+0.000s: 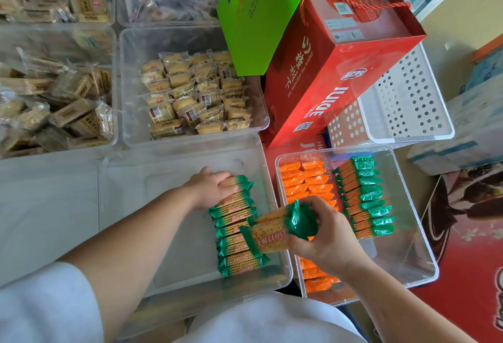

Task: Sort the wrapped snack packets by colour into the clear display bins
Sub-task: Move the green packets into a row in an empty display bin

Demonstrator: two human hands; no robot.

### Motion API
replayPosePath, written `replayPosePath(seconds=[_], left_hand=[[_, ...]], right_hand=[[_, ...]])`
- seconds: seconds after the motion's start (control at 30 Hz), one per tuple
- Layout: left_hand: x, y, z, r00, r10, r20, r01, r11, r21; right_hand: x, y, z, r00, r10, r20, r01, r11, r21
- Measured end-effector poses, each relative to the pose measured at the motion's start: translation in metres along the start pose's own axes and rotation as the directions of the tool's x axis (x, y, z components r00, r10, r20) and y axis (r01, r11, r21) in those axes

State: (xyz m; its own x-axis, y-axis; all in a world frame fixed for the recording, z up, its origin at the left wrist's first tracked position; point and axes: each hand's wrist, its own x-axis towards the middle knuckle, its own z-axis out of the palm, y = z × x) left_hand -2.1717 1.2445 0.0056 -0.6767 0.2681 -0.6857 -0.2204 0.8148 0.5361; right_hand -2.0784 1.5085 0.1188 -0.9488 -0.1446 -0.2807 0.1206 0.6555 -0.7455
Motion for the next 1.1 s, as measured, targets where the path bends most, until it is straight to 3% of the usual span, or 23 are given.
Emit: replayPosePath(seconds=[0.07,0.13,0.2,0.27,0.3,0.37,0.4,0.47,0.7,0.77,0.87,1.1], left_hand=[[0.001,-0.002,0.009,0.995,0.019,-0.099,0.001,0.98,0.198],[-0.004,-0.006,0.018,0.951,0.113,-0.286,-0.049,0.974,0.221],[-0.01,-0.008,0.023,0.901,0.13,-0.413,-0.121,0.992,0.047],[-0.014,-0.007,0.025,0.9,0.046,-0.432,-0.149,0.967,-0.208],[-0.017,-0.007,0.024,0.917,-0.046,-0.396,-0.121,0.914,-0.388],[-0.025,-0.009,0.019,0.944,-0.208,-0.255,-0.052,0.67,-0.74],[-0.027,-0.013,0.017,0.953,-0.234,-0.194,-0.032,0.556,-0.83],[-0.03,-0.023,0.016,0.975,-0.179,-0.128,-0.026,0.484,-0.875],[-0.033,-0.021,0.003,0.978,0.043,-0.204,-0.178,0.682,-0.709],[-0.031,-0.02,0.001,0.965,0.044,-0.26,-0.203,0.754,-0.625],[-0.027,-0.019,-0.001,0.943,0.032,-0.33,-0.232,0.775,-0.588],[-0.016,-0.014,0.007,0.919,-0.068,-0.387,-0.155,0.843,-0.514]], right_hand=[[0.005,-0.004,0.0,1.0,-0.003,-0.004,0.004,1.0,0.008],[0.014,-0.011,0.001,1.0,-0.021,-0.006,0.021,1.0,0.003],[0.027,-0.02,0.003,0.999,-0.049,0.002,0.049,0.999,-0.019],[0.044,-0.028,0.008,0.996,-0.091,0.016,0.092,0.994,-0.057],[0.053,-0.033,0.01,0.994,-0.107,0.023,0.109,0.99,-0.088],[0.074,-0.041,0.017,0.991,-0.126,0.043,0.131,0.975,-0.177],[0.084,-0.044,0.021,0.988,-0.142,0.056,0.151,0.963,-0.223],[0.101,-0.049,0.028,0.982,-0.175,0.075,0.19,0.937,-0.293],[0.131,-0.049,0.051,0.95,-0.272,0.155,0.313,0.839,-0.446],[0.133,-0.051,0.055,0.94,-0.277,0.201,0.34,0.818,-0.463],[0.141,-0.052,0.056,0.928,-0.304,0.217,0.373,0.775,-0.51],[0.143,-0.045,0.064,0.918,-0.356,0.172,0.339,0.486,-0.806]])
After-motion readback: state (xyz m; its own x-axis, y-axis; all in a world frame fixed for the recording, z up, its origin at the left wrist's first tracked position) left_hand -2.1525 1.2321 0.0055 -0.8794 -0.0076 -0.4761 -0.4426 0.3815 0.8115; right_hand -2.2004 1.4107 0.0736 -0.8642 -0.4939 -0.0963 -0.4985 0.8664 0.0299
